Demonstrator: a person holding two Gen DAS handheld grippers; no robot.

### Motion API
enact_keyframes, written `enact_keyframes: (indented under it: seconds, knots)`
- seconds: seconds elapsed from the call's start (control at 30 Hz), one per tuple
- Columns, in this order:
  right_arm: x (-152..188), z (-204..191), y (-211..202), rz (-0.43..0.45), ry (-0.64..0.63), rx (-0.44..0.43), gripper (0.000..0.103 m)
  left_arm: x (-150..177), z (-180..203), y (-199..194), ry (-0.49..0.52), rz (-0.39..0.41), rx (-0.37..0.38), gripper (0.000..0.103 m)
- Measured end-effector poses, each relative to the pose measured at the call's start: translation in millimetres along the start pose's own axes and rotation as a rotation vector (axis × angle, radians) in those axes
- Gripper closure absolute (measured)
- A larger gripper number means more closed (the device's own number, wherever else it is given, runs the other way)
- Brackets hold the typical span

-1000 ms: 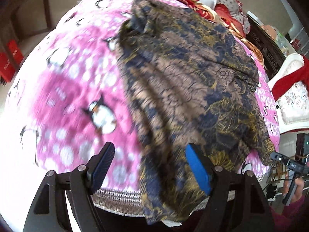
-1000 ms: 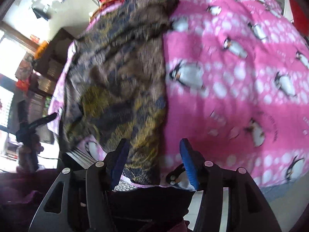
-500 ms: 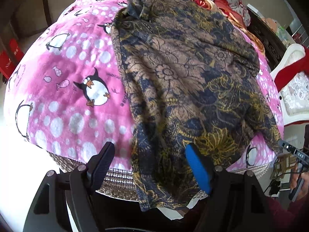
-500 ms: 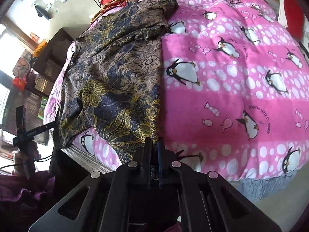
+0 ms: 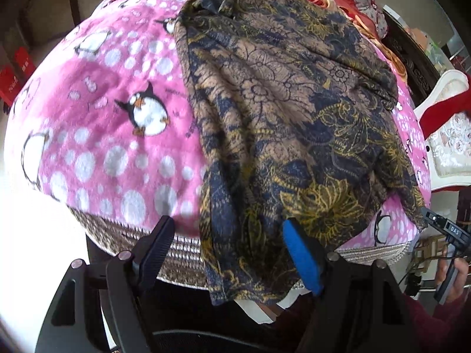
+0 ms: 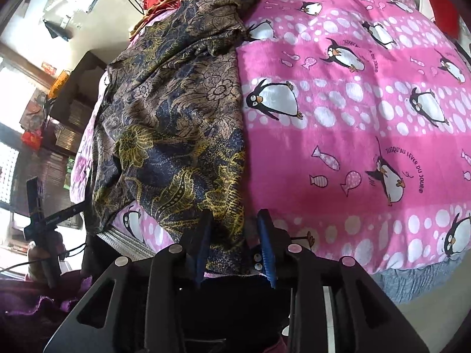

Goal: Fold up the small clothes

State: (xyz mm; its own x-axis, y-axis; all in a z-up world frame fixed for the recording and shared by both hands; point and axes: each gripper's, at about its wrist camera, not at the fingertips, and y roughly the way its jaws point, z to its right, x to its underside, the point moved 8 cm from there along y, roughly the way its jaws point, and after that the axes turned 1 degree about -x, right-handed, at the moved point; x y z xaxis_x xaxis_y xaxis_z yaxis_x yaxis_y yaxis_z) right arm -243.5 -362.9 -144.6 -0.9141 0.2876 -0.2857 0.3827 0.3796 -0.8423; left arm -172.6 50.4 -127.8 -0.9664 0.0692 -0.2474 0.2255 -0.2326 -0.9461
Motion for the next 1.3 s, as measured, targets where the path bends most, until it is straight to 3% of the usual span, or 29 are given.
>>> enact_keyframes:
  seconds: [0.1,0.3,0.4,0.5,0.53,0.6,0.63,0.73,0.9,1.0,1.13,1.3]
  knots:
    - [-0.4,0.8,1.7,0.0,-0.002,-0.008,0.074,7.1,-1.5,8.2,-0.022,-0.038,0.012,0.023]
    - [-3.3,2.3,3.5,0.003,-0.003,-0.021,0.074,3.3,1.3,10.9,-0.019,-0.031,0.0,0.027]
    - [-3.8,4.2,4.6,0.008,0.002,-0.022,0.074,3.1,-0.2,14.0,0.003,-0.028,-0.035,0.049]
    - [-4.0,2.8,5.6,0.021,-0.025,0.011,0.077,3.3,2.4,13.0,0.024,-0.028,-0.014,0.075]
    - [-4.4,1.5,5.7,0.023,-0.05,0.039,0.08,2.6,1.4,11.3,0.021,-0.029,-0.003,0.087]
    - [-6.7,-3.1,1.9,0.031,-0.077,0.05,0.103,-3.9,-4.2,-0.3,-0.002,-0.026,0.071,0.092]
    - [-8.9,-7.5,-4.0,0.042,-0.068,0.013,0.103,-7.3,-7.2,-8.5,-0.015,-0.025,0.117,0.095]
    - [-14.4,-21.7,-34.0,0.087,-0.069,-0.07,0.103,-13.6,-12.6,-43.1,-0.012,0.011,0.203,0.098]
    - [-4.8,-42.0,-65.5,0.097,-0.107,-0.143,0.103,-13.0,-37.3,-87.3,0.018,0.103,0.164,0.099]
    - [12.7,-42.3,-57.2,0.037,-0.151,-0.121,0.103,-3.9,-56.3,-77.7,-0.035,0.077,0.173,0.099]
    - [29.2,-25.7,-18.7,-0.07,-0.085,-0.114,0.102,3.1,-54.2,-56.4,-0.052,0.038,0.178,0.099]
    - [22.8,-30.9,-13.6,-0.076,-0.081,-0.136,0.101,-12.7,-43.6,-70.1,-0.029,0.069,0.233,0.099]
